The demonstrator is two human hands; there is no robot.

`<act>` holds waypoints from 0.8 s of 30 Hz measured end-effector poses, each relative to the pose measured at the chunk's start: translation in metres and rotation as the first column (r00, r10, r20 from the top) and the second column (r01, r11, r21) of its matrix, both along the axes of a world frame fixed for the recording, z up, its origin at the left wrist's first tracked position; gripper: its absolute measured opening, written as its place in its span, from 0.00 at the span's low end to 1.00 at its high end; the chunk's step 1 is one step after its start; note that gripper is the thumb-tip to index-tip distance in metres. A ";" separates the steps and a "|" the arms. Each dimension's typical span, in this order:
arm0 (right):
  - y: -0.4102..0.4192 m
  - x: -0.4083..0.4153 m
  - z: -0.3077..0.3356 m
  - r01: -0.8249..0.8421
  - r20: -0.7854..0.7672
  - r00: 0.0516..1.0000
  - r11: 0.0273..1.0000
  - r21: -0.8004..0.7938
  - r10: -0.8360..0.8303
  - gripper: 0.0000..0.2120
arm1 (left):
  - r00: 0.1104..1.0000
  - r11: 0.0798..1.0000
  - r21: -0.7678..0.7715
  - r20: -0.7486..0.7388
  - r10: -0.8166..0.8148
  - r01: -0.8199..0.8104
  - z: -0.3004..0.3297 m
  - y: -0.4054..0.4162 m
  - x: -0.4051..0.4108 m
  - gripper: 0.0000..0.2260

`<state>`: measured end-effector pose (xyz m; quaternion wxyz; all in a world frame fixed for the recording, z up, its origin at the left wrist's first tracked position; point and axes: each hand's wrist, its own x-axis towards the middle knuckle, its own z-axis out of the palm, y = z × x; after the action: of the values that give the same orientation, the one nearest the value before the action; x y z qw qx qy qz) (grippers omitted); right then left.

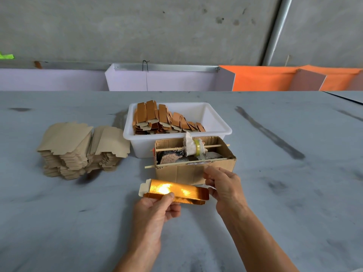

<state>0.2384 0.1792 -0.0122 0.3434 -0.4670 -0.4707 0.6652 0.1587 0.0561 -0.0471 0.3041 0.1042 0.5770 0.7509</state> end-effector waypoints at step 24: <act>-0.002 -0.001 0.000 0.020 -0.037 0.999 1.000 0.002 -0.020 0.08 | 0.999 1.000 -0.002 -0.026 -0.022 0.022 -0.002 0.001 -0.001 0.04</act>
<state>0.2374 0.1771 -0.0124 0.3593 -0.4589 -0.4605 0.6695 0.1573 0.0570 -0.0487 0.3050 0.1202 0.5803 0.7455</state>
